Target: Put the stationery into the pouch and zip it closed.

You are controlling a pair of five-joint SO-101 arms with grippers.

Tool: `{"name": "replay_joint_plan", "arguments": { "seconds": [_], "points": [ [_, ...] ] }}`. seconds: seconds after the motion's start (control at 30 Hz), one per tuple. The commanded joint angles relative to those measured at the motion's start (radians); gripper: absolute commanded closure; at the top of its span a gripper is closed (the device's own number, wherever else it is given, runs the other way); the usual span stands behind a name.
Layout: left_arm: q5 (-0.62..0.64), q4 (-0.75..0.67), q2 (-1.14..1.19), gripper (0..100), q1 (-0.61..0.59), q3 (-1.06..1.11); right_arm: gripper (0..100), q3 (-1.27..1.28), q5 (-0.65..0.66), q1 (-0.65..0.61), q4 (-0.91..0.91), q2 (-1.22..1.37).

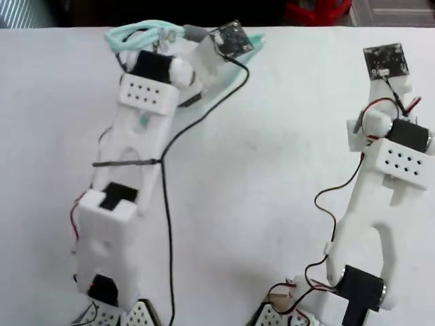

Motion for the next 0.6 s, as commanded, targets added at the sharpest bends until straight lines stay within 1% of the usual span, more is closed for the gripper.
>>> {"name": "replay_joint_plan", "arguments": {
  "seconds": [0.0,0.07,0.1,0.17,0.23,0.3,0.37,0.43,0.47,0.5,0.57],
  "points": [
    [0.028,0.115,0.076,92,0.073,-0.198,72.2,0.064,-0.058,-0.059,-0.050,-0.031],
    [0.035,0.190,0.130,84,0.119,-0.229,72.2,0.129,-0.078,-0.087,-0.099,-0.042],
    [0.055,0.199,0.145,81,0.139,-0.227,72.2,0.155,-0.087,-0.102,-0.124,-0.050],
    [0.089,0.199,0.159,80,0.163,-0.221,72.2,0.203,-0.095,-0.120,-0.154,-0.068],
    [0.078,0.201,0.160,79,0.176,-0.219,72.2,0.235,-0.092,-0.128,-0.166,-0.091],
    [0.101,0.203,0.150,78,0.183,-0.226,72.2,0.247,-0.087,-0.122,-0.173,-0.117],
    [0.175,0.203,0.097,76,0.197,-0.213,72.2,0.249,-0.086,-0.119,-0.173,-0.143],
    [0.321,0.203,0.022,74,0.214,-0.192,72.2,0.249,-0.086,-0.110,-0.173,-0.168],
    [0.367,0.203,-0.025,73,0.222,-0.178,72.2,0.249,-0.086,-0.108,-0.173,-0.179],
    [0.362,0.203,-0.068,72,0.225,-0.161,72.2,0.247,-0.086,-0.108,-0.173,-0.189],
    [0.298,0.196,-0.150,72,0.217,-0.126,72.2,0.253,-0.086,-0.108,-0.173,-0.206]
  ]
}}
